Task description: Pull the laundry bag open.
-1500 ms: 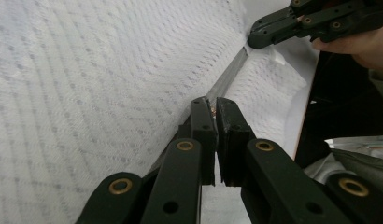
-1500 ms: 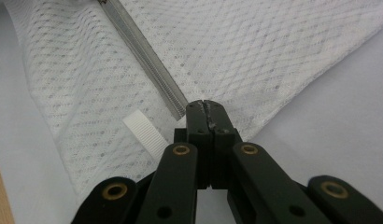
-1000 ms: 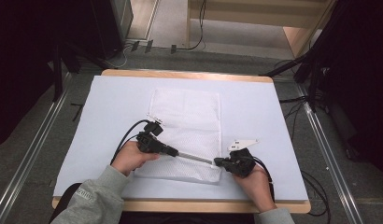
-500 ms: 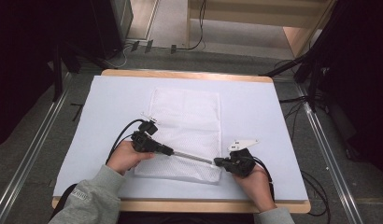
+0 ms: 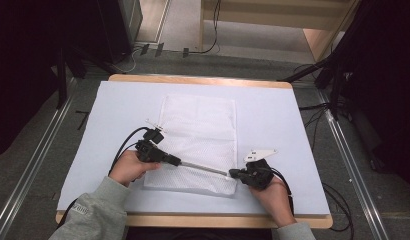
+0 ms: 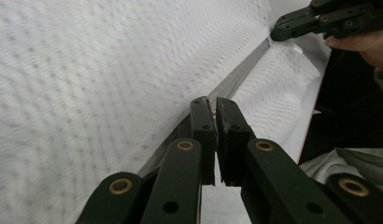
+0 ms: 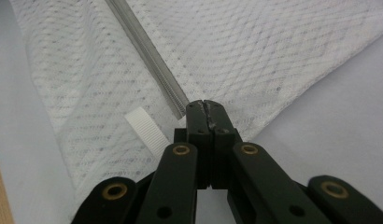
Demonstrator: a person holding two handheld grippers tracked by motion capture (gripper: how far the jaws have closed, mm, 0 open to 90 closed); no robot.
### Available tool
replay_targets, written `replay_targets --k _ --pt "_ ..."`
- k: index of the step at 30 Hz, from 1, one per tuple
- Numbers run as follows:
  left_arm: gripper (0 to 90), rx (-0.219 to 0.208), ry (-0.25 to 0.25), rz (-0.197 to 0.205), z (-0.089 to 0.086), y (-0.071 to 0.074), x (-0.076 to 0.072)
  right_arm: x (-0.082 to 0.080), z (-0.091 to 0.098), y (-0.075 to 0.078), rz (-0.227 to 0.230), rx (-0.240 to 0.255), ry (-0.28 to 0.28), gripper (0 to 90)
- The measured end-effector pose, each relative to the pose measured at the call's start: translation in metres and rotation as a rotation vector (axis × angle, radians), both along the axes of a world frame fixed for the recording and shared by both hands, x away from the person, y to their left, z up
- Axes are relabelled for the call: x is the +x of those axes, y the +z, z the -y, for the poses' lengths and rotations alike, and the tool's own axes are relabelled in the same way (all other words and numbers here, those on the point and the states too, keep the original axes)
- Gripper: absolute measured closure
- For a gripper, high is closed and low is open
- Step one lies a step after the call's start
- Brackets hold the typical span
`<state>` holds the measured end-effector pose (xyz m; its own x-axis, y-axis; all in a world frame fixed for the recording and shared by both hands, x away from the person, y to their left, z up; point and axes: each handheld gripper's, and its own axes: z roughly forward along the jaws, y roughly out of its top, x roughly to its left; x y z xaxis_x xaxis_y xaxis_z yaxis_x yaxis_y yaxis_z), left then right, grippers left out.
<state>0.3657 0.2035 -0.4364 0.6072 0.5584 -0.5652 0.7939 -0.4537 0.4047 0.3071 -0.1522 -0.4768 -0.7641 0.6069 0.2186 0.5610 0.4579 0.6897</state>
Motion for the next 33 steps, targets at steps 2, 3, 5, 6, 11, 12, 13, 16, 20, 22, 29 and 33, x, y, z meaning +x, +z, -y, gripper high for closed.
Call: replay_targets --k 2,3,5,6,11,12,13,16,20,22,29,33 --pt "88.1 0.008 0.004 0.008 -0.002 0.001 -0.001 0.000 0.000 0.000 0.001 -0.002 0.000 90.0" --pt "88.1 0.003 -0.002 0.008 -0.003 0.001 -0.001 0.000 0.000 0.000 0.000 -0.003 -0.002 90.0" --pt "88.1 0.011 0.002 0.016 -0.005 0.002 -0.001 0.000 0.000 0.000 -0.001 -0.002 -0.002 90.0" --pt "88.1 0.004 -0.008 0.007 -0.006 0.002 -0.001 0.000 0.000 0.000 -0.002 -0.001 -0.002 90.0" --pt "88.1 0.008 0.004 0.007 -0.013 0.003 -0.002 0.000 0.000 0.000 -0.004 0.001 -0.002 90.0" --pt "88.1 0.017 0.016 0.018 -0.014 0.003 -0.003 0.000 0.000 0.000 -0.003 0.002 -0.002 90.0" --pt "88.1 0.008 0.012 0.011 -0.015 0.003 -0.002 0.000 0.000 0.000 -0.001 0.001 0.000 90.0" --pt "88.1 0.007 0.018 0.019 -0.017 0.004 -0.002 0.000 0.000 0.000 0.004 -0.007 0.003 90.0" --pt "88.1 0.007 0.027 0.012 -0.021 0.004 -0.003 0.000 0.000 0.001 0.005 -0.010 0.007 90.0" --pt "88.1 0.012 0.037 0.016 -0.023 0.004 -0.004 0.000 -0.001 0.001 0.009 -0.011 0.013 90.0" --pt "88.2 0.006 0.049 0.008 -0.034 0.004 -0.007 0.001 -0.001 0.002 0.008 -0.024 0.019 90.0" --pt "88.1 -0.003 0.061 -0.021 -0.041 0.003 -0.007 0.002 -0.001 0.002 -0.002 -0.026 0.024 90.0"
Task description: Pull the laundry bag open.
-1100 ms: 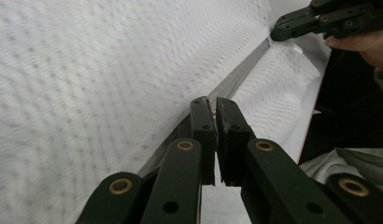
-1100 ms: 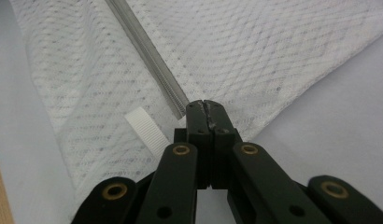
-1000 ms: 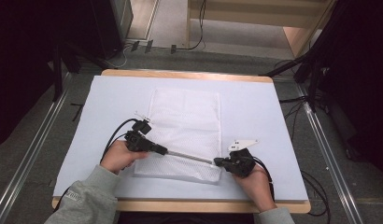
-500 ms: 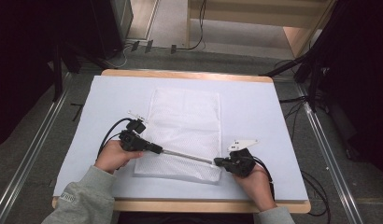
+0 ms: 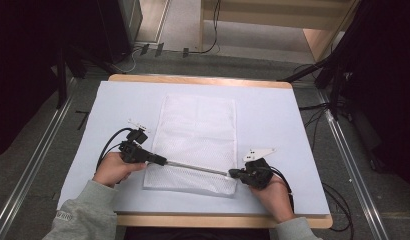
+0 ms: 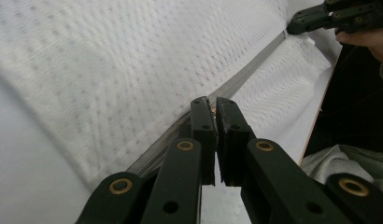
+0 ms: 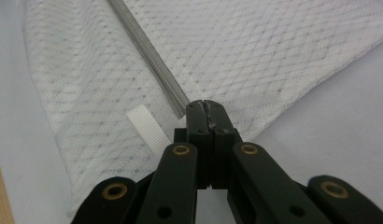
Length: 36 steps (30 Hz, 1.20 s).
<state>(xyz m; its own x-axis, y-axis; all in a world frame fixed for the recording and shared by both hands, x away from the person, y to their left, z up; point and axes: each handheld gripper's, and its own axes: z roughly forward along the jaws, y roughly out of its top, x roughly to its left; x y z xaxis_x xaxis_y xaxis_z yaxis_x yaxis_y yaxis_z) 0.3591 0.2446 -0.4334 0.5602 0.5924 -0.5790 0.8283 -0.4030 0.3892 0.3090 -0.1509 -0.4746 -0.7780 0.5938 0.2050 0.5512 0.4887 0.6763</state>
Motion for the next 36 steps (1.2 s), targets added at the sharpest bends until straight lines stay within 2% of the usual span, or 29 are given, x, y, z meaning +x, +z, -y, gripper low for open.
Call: replay_targets --k 2,5,12,14,16,17,19,21,23,26,28,32,33,35,36 --pt "88.2 0.022 0.012 0.004 -0.005 0.000 0.000 0.001 0.000 0.000 0.001 -0.002 0.006 90.0" --pt "88.2 0.020 0.016 -0.001 -0.017 0.001 0.000 0.001 0.000 0.000 0.003 -0.004 0.008 90.0" --pt "88.2 0.034 0.073 -0.010 -0.045 -0.002 -0.002 0.001 0.000 0.000 0.003 -0.004 0.008 90.0" --pt "88.2 0.047 0.097 -0.007 -0.051 -0.003 -0.003 0.001 0.000 0.000 0.001 -0.004 0.008 90.0" --pt "88.2 0.050 0.101 -0.005 -0.056 -0.004 -0.003 0.001 0.000 0.000 -0.002 -0.002 0.008 90.0" --pt "88.2 0.038 0.107 -0.010 -0.058 -0.004 -0.003 0.001 0.000 0.000 0.000 -0.001 0.009 90.0" --pt "88.1 0.033 0.109 -0.005 -0.058 -0.003 -0.003 0.001 0.000 0.000 -0.004 0.000 0.007 90.0" --pt "88.1 0.050 0.096 -0.001 -0.056 -0.004 -0.004 0.002 0.000 0.000 -0.010 0.001 0.007 90.0" --pt "88.0 0.045 0.095 -0.007 -0.057 -0.005 -0.005 0.002 0.001 0.000 -0.016 0.005 0.006 90.0" --pt "87.8 0.038 0.083 0.005 -0.057 -0.005 -0.006 0.004 0.002 0.000 -0.036 0.018 0.006 90.0" --pt "87.7 0.044 0.076 0.007 -0.057 -0.006 -0.007 0.005 0.001 0.001 -0.034 0.008 0.013 90.0" --pt "87.0 0.028 0.079 0.025 -0.058 -0.007 -0.010 0.007 0.001 0.002 -0.034 0.000 0.027 90.0" --pt "87.0 0.024 0.081 0.020 -0.058 -0.008 -0.011 0.007 0.001 0.002 -0.039 -0.003 0.028 90.0" --pt "87.0 0.046 0.065 0.025 -0.056 -0.008 -0.013 0.008 0.000 0.003 -0.043 -0.008 0.032 90.0" --pt "87.0 0.043 0.070 0.021 -0.055 -0.009 -0.014 0.009 0.000 0.003 -0.038 -0.008 0.040 90.0"
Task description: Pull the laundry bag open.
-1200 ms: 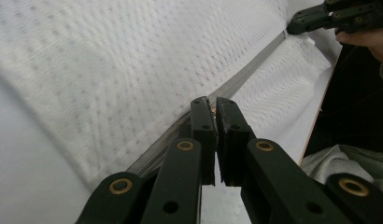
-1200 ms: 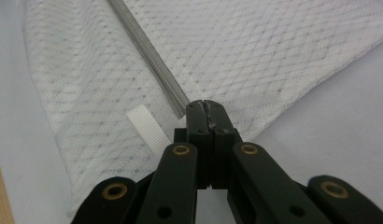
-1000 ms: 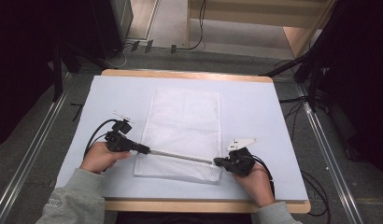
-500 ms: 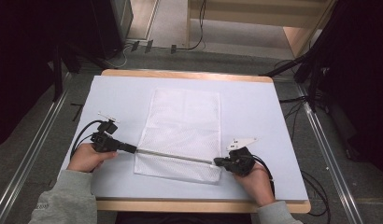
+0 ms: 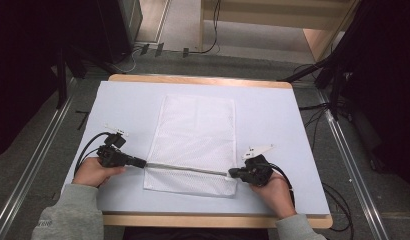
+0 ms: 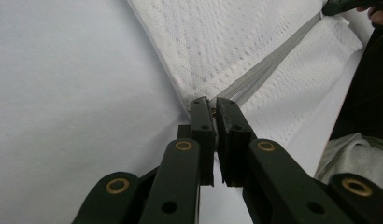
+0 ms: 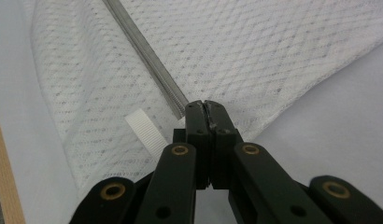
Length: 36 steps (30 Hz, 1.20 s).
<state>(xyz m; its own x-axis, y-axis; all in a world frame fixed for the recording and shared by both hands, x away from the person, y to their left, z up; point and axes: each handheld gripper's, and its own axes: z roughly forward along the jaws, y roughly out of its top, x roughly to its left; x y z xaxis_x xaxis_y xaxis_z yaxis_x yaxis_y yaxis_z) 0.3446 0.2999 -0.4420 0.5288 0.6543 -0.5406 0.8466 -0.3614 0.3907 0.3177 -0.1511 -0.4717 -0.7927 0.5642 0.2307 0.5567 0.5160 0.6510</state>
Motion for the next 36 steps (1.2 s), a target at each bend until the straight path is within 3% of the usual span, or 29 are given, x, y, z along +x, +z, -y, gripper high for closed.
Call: replay_targets --k 6,12,16,26,32,36 --pt "86.9 0.006 -0.009 0.005 0.001 -0.001 -0.007 0.004 0.001 0.002 0.013 -0.024 -0.008 87.5" --pt "86.3 -0.017 -0.022 -0.010 0.002 -0.003 -0.013 0.008 0.001 0.002 -0.018 -0.014 -0.005 86.9" --pt "76.6 -0.009 -0.029 0.044 0.002 -0.002 -0.016 0.012 0.000 0.004 -0.068 0.004 -0.011 80.7" --pt "59.0 0.042 -0.006 0.203 0.000 0.006 -0.017 0.016 0.011 0.012 -0.013 0.058 -0.053 64.8" --pt "50.9 0.070 0.041 0.246 -0.004 0.008 -0.015 0.020 0.018 0.012 0.007 0.070 -0.099 52.0" --pt "43.1 0.072 0.069 0.252 -0.008 0.007 -0.013 0.022 0.024 0.012 0.021 0.074 -0.128 46.8"
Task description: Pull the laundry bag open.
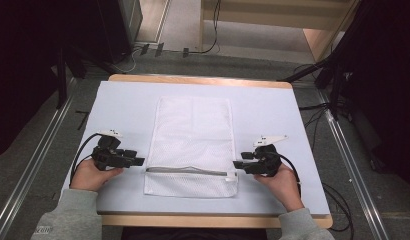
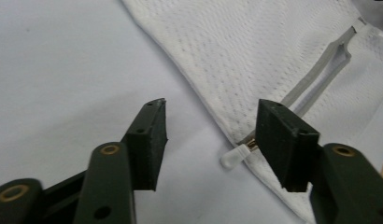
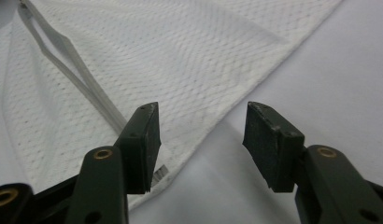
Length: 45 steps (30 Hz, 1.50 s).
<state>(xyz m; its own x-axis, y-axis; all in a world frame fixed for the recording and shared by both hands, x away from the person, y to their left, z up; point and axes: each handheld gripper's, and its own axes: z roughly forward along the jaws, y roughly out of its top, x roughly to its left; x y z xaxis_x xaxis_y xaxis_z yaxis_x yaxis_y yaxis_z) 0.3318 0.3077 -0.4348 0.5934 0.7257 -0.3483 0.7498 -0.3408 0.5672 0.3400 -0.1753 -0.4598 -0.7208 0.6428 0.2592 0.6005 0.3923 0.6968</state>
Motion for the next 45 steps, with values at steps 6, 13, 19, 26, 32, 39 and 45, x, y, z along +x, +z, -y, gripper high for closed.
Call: replay_targets --k 6,13,19,26,32,39,45 --pt "36.8 0.016 0.039 0.016 -0.006 -0.001 0.003 0.004 0.014 -0.001 0.019 0.003 -0.068 38.9" --pt "34.1 0.039 0.075 0.026 -0.014 -0.003 0.005 0.011 0.027 -0.002 0.024 0.006 -0.128 36.5" --pt "31.4 0.051 0.118 0.040 -0.022 -0.003 0.007 0.015 0.035 -0.004 0.011 0.003 -0.165 36.2" --pt "31.0 0.049 0.149 0.037 -0.026 -0.005 0.009 0.018 0.037 -0.006 -0.002 0.001 -0.182 36.1" --pt "30.5 0.054 0.144 0.029 -0.025 -0.006 0.010 0.020 0.039 -0.007 -0.011 -0.006 -0.201 36.0" --pt "29.9 0.065 0.146 0.022 -0.026 -0.007 0.010 0.020 0.040 -0.008 -0.016 -0.013 -0.210 35.0" --pt "29.1 0.071 0.148 0.026 -0.027 -0.008 0.012 0.020 0.043 -0.010 -0.008 -0.023 -0.224 32.0"
